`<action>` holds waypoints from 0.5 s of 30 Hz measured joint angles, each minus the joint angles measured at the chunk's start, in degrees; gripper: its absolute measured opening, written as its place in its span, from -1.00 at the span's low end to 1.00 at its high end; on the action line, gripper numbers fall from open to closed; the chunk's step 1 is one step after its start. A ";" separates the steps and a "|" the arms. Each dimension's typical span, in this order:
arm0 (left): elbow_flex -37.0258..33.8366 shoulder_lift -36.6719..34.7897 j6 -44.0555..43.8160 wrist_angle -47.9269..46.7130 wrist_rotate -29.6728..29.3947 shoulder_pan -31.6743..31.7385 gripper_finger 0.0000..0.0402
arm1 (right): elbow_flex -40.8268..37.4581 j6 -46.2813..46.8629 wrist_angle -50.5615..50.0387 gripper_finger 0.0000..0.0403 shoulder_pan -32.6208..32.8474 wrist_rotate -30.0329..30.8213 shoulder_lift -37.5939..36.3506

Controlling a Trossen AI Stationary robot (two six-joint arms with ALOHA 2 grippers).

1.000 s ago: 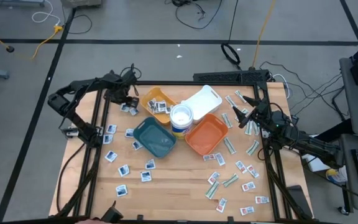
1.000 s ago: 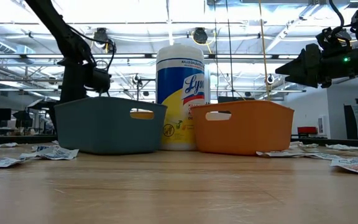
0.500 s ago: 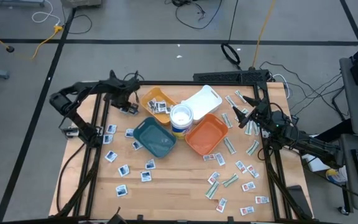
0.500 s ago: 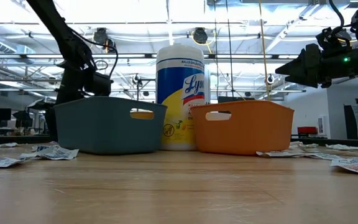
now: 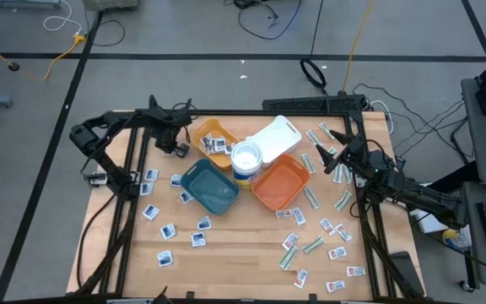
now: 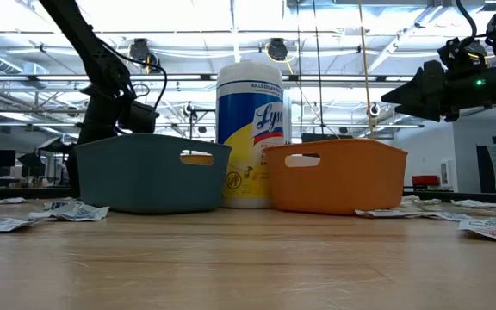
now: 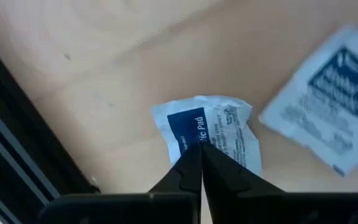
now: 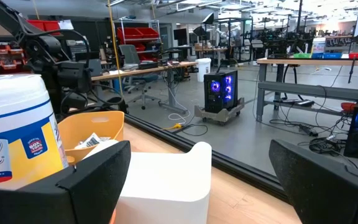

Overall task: Pick & Place First Aid Supplies
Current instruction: Put the blue pad into the blue bin

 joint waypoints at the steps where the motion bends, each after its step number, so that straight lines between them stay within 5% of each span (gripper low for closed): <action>1: 0.00 0.02 0.00 -0.21 0.66 0.00 -0.96 | 0.00 0.00 0.00 0.87 -0.01 0.00 0.00; 10: -1.20 0.00 -4.76 0.60 2.46 -0.81 -0.99 | 0.00 0.01 0.00 0.87 0.00 0.00 0.00; 15: -0.15 -0.10 -3.26 -1.08 3.55 -0.68 -0.79 | -0.01 -0.01 0.00 0.87 -0.02 0.01 0.01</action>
